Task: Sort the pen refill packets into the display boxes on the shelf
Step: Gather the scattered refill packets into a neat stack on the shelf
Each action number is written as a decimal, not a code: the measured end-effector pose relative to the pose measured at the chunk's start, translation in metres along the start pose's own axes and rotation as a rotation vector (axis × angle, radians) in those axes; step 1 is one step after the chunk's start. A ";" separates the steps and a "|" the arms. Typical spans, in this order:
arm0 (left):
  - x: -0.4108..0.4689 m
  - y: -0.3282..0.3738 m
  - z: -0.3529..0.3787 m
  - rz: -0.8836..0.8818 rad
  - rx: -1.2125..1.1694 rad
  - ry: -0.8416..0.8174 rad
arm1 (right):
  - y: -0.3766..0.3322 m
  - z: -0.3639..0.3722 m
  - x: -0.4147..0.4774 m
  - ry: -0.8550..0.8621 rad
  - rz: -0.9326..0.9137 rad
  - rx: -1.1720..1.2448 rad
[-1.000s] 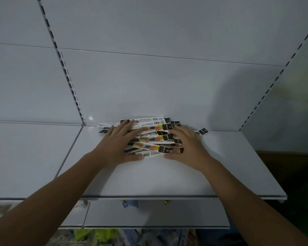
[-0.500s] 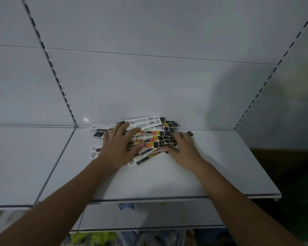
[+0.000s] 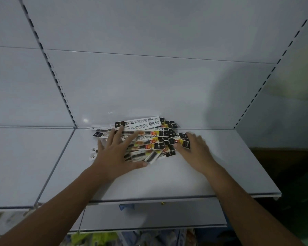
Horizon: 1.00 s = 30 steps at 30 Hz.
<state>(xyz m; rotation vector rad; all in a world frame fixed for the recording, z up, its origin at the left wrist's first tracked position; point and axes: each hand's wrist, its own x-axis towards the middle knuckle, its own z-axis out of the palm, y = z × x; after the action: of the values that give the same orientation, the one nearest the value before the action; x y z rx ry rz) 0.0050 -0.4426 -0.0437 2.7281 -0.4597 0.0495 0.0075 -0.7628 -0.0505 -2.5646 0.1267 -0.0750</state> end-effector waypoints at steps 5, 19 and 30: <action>0.024 -0.002 0.015 0.008 -0.049 0.046 | -0.033 0.033 -0.008 -0.031 -0.034 0.143; 0.003 -0.054 -0.002 -0.155 -0.251 0.151 | -0.029 0.009 -0.016 0.016 0.106 0.526; 0.019 -0.006 0.003 -0.226 -0.582 0.208 | -0.063 0.032 -0.013 0.082 0.135 0.630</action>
<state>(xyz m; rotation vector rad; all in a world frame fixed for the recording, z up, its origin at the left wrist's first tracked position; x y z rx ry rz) 0.0250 -0.4443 -0.0464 2.1541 -0.0810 0.1178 0.0023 -0.6912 -0.0433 -1.9200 0.2610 -0.1434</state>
